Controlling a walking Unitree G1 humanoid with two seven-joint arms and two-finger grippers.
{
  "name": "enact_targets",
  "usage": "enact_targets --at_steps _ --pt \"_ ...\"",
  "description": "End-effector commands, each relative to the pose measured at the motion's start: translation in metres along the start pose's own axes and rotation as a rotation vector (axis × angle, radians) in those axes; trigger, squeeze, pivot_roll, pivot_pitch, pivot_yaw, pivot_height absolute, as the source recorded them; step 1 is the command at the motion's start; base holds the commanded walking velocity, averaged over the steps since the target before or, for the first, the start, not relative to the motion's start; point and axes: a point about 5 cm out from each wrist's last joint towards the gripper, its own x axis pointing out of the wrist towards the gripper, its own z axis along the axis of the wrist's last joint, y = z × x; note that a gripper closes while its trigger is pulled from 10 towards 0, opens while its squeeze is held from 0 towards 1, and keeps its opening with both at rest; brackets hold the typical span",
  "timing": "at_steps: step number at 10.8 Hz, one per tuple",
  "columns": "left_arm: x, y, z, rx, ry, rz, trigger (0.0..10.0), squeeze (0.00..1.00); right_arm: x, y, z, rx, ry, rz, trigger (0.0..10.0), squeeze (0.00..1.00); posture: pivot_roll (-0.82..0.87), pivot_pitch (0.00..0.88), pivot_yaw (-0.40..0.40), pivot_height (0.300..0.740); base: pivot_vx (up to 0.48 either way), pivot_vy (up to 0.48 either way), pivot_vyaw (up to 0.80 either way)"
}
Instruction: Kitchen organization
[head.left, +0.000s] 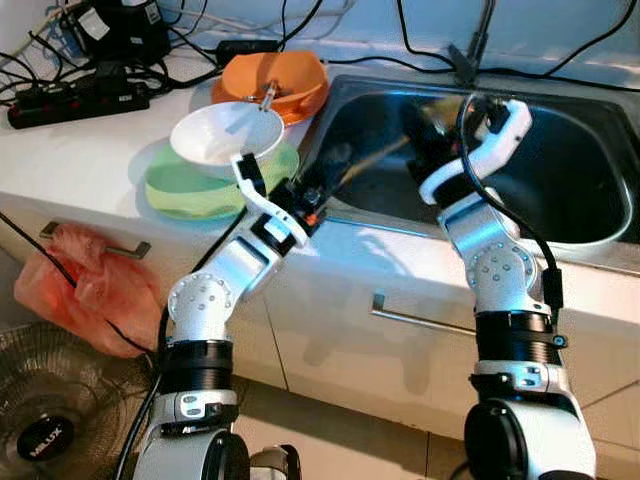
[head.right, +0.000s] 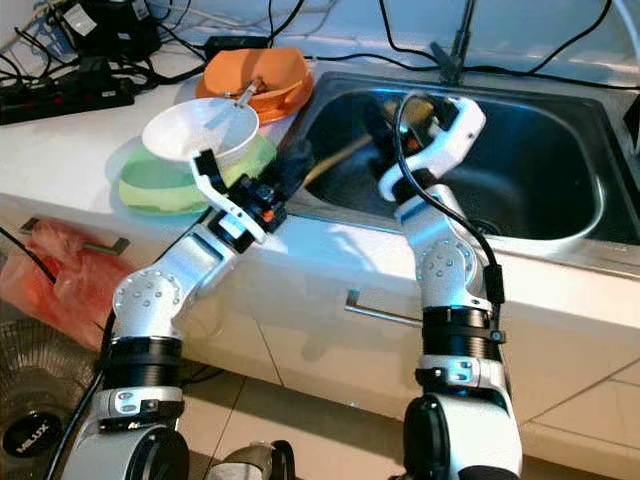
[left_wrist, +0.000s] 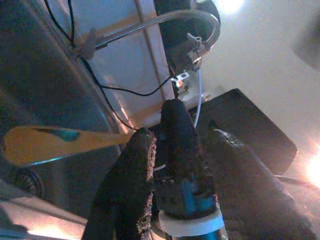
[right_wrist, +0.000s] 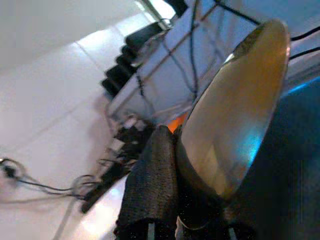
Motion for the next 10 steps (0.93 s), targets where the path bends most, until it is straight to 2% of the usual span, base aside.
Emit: enact_targets --at_steps 1,3,4,5,7,9,10 --pt "0.001 -0.006 0.001 0.044 0.013 -0.021 10.0 1.00 0.004 0.004 0.004 -0.026 -0.019 -0.005 0.0 0.00 0.04 0.057 0.077 0.740 0.000 0.000 0.00" --pt "0.000 -0.008 -0.004 0.169 0.045 -0.008 10.0 1.00 0.004 -0.005 0.006 -0.094 -0.041 -0.073 0.0 0.00 0.04 0.060 0.077 0.740 0.000 0.000 0.00" --pt "0.002 -0.006 -0.006 0.337 0.106 0.014 10.0 1.00 0.001 -0.016 0.005 -0.298 -0.010 -0.122 0.0 0.00 0.04 0.061 0.077 0.740 0.000 0.000 0.00" --pt "0.002 0.000 -0.007 0.413 0.118 0.038 10.0 1.00 -0.001 -0.019 0.000 -0.443 0.044 -0.120 0.0 0.00 0.04 0.060 0.076 0.740 0.000 0.000 0.00" --pt "-0.001 0.004 -0.020 0.651 0.215 0.048 10.0 1.00 -0.009 -0.033 -0.004 -0.595 0.108 -0.156 0.0 0.00 0.04 0.057 0.076 0.740 0.000 0.000 0.00" --pt "-0.005 0.006 -0.023 0.731 0.250 0.049 10.0 1.00 -0.011 -0.044 -0.003 -0.670 0.142 -0.174 0.0 0.00 0.04 0.058 0.075 0.740 0.000 0.000 0.00" --pt "-0.009 0.010 -0.021 0.824 0.283 0.039 10.0 1.00 -0.016 -0.056 -0.002 -0.761 0.182 -0.201 0.0 0.00 0.05 0.058 0.076 0.740 0.000 0.000 0.00"
